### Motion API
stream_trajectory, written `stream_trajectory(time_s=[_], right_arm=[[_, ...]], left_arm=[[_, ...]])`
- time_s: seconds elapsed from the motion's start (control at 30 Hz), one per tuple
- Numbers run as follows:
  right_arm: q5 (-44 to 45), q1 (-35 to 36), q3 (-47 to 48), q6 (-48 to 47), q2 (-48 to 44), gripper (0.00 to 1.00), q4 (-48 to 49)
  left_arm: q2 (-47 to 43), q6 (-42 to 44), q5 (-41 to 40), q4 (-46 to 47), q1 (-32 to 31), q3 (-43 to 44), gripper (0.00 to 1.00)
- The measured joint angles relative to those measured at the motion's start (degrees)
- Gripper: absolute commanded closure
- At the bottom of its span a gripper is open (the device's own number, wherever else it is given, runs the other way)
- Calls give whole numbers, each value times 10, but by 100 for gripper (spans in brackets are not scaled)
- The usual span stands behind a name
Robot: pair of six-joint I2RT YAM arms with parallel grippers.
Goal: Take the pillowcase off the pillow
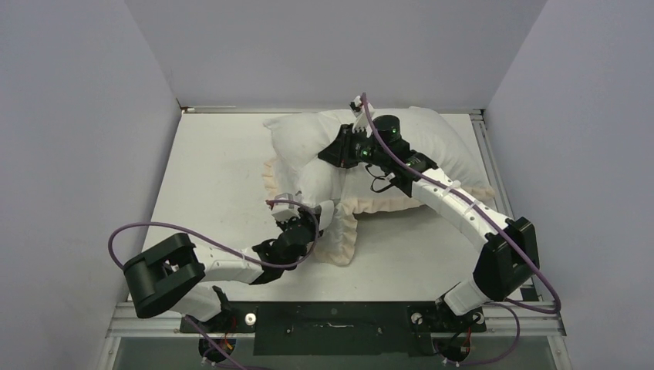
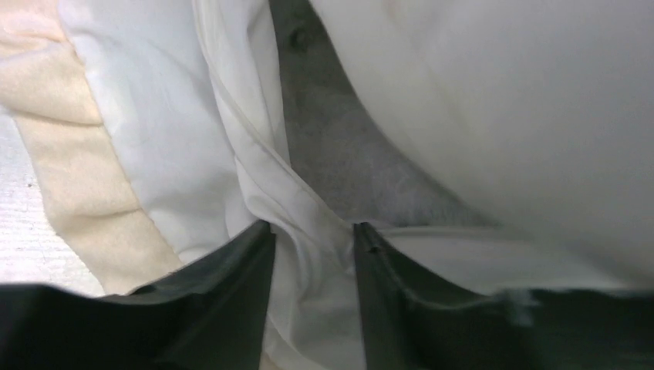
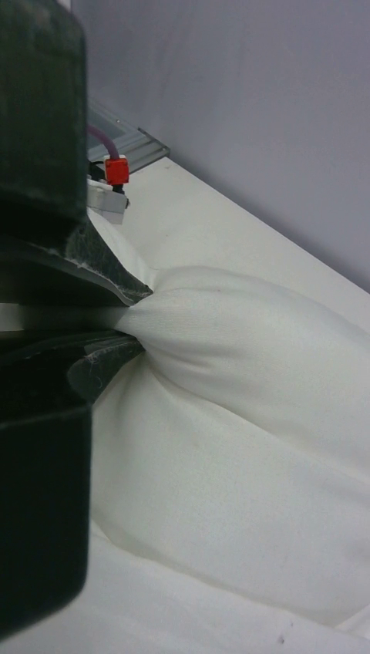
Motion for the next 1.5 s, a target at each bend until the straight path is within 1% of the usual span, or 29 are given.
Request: stream_trajectory(time_s=[0.03,0.07,0.17,0.27,0.33,0.4,0.5,0.57,0.67,0.7,0.73,0.8,0.9,1.0,1.03,1.07,1.1,1.17,1.23,1.3,1.33,1.4,1.5], right_arm=[[-9,-1,-6,-1,-7,95,2],[-19,-1,-13,-2,-13,95,4],[-44,2,-31,-10,-19,95,6],[-59,5,-40,-25,-20,92,3],[-65,7,-45,-41,-24,92,-1],[-70,10,-49,-57,-32,92,-14],[-81,15,-49,-83,-40,90,-42],[-93,19,-49,-101,-43,85,-59],[-108,32,-48,-129,-44,76,-82],[-110,38,-47,-139,-44,71,-94],[-111,45,-46,-148,-44,64,-105],[-112,56,-43,-165,-44,54,-134],[-105,63,-40,-181,-45,38,-169],[-75,59,-37,-195,-52,28,-196],[-62,57,-36,-198,-57,23,-202],[-45,55,-34,-200,-63,14,-208],[-25,53,-34,-202,-72,9,-212],[32,48,-34,-204,-95,1,-222],[84,42,-34,-203,-116,10,-225],[155,23,-38,-201,-144,10,-225],[176,11,-42,-196,-153,10,-225],[211,-33,-60,-182,-175,10,-219],[246,-125,-103,-147,-196,10,-199]], left_arm=[[5,5,-9,16,0,0,40],[8,13,-17,30,1,0,35],[6,35,-36,70,1,0,22],[-9,51,-46,74,2,-9,17],[-36,53,-50,66,4,-26,14],[-79,45,-54,44,8,-48,12],[-168,23,-59,-18,16,-76,8],[-234,6,-61,-77,18,-84,4],[-337,-20,-66,-185,20,-87,2],[-366,-26,-70,-218,20,-87,3],[-392,-29,-74,-247,21,-87,4],[-435,-32,-86,-294,26,-86,4],[-472,-28,-92,-350,33,-70,4],[-474,-11,-84,-389,38,-33,4],[-468,0,-78,-403,40,-13,4],[-462,5,-71,-411,42,2,4],[-452,14,-65,-423,43,22,4],[-425,33,-47,-443,49,69,4],[-396,50,-27,-457,56,109,4],[-361,71,4,-466,66,146,4],[-348,79,16,-466,70,157,4],[-317,98,44,-470,76,179,4],[-278,127,75,-483,80,205,4]])
